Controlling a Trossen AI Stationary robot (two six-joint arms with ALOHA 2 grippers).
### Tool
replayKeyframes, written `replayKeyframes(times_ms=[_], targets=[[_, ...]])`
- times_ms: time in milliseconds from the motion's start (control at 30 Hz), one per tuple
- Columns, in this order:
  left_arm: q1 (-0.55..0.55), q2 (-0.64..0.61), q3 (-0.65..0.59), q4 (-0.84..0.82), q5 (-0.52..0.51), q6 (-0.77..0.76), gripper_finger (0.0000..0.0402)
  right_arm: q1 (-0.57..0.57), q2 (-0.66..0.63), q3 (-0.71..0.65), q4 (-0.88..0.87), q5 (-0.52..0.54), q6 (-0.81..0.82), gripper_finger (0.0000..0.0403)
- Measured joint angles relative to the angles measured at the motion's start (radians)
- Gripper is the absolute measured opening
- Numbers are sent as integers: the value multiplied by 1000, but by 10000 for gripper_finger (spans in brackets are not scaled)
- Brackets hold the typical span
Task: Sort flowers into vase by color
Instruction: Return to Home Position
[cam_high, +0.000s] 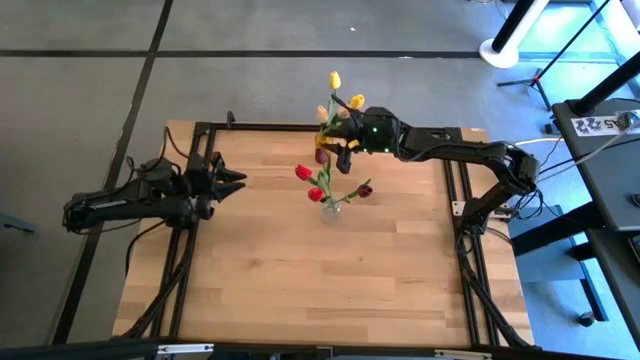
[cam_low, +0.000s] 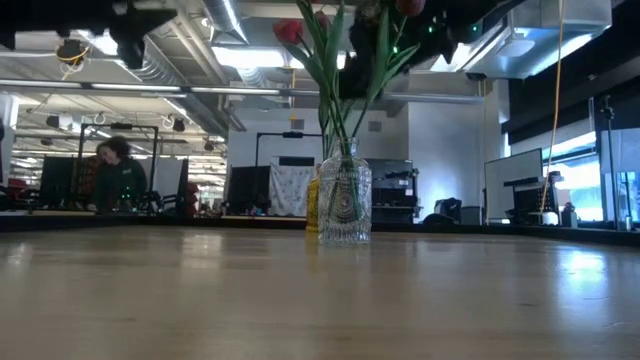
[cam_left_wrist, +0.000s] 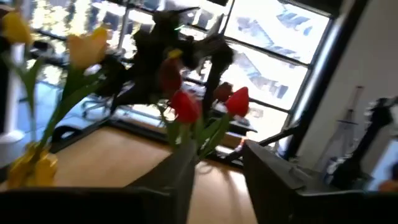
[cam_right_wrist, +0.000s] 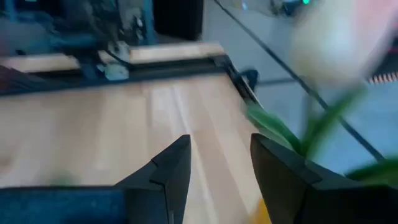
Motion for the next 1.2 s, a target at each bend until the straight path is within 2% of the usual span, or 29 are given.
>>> replayKeyframes(times_ms=[200,267,467,600,833,1000,1133,1200], targets=[[0,-41,-93,30,-61,-6,30,47,-19,0,51,-3,-7,166],[0,-51,-121,51,-65,-6,8,43,-19,-5,69,-1,-3,166],[0,-101,-192,55,-67,5,2,32,-67,-127,172,1,-4,166],[-21,-155,-237,60,23,19,3,27,-163,-262,269,-1,-11,166],[-36,-244,-279,68,9,88,1,9,-328,-436,372,-4,-31,166],[-35,-244,-280,142,12,99,2,-19,-291,-423,406,-27,-34,166],[-35,-244,-280,151,19,98,3,-67,-194,-399,453,-186,-32,166],[-35,-244,-280,153,24,97,3,-84,-148,-363,477,-224,-24,166]])
